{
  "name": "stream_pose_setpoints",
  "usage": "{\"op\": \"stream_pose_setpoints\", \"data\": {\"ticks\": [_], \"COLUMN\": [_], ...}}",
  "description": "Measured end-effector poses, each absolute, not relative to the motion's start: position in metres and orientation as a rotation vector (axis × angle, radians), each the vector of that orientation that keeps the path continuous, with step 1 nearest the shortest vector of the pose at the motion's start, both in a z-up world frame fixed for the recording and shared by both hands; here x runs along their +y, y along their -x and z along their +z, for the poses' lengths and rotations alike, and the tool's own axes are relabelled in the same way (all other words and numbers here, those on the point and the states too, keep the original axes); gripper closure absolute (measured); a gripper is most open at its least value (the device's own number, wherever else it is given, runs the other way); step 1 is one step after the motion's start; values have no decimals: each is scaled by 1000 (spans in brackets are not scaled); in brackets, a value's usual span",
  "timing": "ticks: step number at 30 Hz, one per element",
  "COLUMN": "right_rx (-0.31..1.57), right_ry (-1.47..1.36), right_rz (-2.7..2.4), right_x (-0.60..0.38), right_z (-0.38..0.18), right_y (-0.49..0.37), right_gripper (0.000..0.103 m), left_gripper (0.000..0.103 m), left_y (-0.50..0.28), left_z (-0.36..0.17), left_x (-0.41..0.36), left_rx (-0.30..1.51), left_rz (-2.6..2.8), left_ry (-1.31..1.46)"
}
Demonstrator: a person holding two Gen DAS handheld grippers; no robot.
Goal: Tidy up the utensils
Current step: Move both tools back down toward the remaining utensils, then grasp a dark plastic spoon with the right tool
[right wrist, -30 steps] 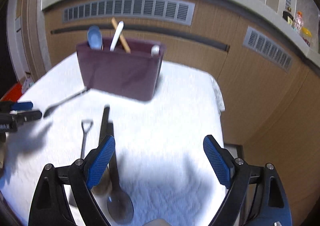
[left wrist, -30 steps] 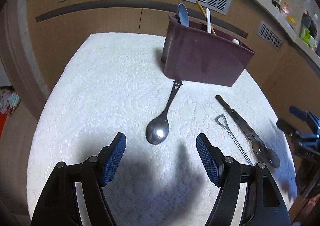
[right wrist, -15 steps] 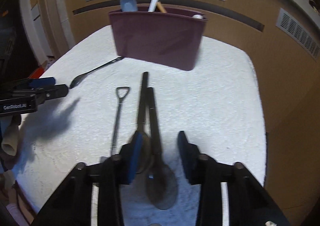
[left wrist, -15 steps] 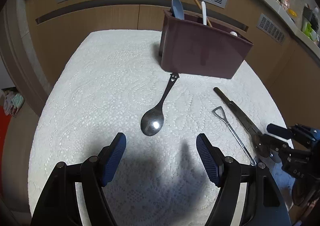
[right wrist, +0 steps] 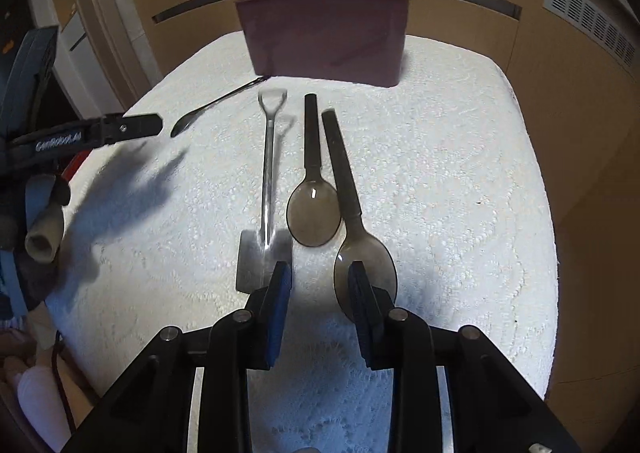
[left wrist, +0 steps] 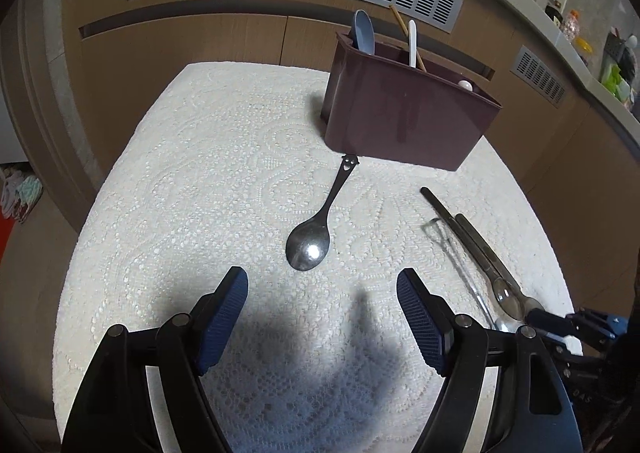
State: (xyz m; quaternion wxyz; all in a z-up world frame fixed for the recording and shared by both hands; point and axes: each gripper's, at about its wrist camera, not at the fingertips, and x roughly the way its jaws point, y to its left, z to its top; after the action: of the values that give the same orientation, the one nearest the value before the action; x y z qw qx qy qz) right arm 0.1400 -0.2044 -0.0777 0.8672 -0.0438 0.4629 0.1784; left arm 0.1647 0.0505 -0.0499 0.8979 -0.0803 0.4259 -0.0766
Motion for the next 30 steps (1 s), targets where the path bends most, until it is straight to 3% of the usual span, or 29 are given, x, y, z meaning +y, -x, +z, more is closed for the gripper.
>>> {"op": "stream_pose_setpoints", "data": {"ticks": [3, 10, 12, 26, 29, 30], "right_rx": [945, 880, 873, 575, 560, 571], "right_ry": [55, 122, 139, 213, 161, 135], "right_rz": [340, 290, 297, 229, 251, 264], "right_x": [-201, -178, -176, -195, -199, -201], "right_z": [-77, -83, -82, 21, 43, 47], "right_y": [-153, -168, -167, -146, -155, -159], "right_gripper": [66, 64, 73, 77, 92, 92], "left_gripper": [26, 24, 24, 24, 24, 24], "left_y": [-162, -160, -161, -160, -160, -160], "left_z": [-51, -54, -55, -55, -56, -56], "left_x": [53, 67, 69, 65, 62, 61], "left_rx": [884, 891, 894, 890, 894, 894], "left_rz": [-157, -122, -118, -139, -145, -149], "left_ry": [166, 195, 204, 206, 193, 189]}}
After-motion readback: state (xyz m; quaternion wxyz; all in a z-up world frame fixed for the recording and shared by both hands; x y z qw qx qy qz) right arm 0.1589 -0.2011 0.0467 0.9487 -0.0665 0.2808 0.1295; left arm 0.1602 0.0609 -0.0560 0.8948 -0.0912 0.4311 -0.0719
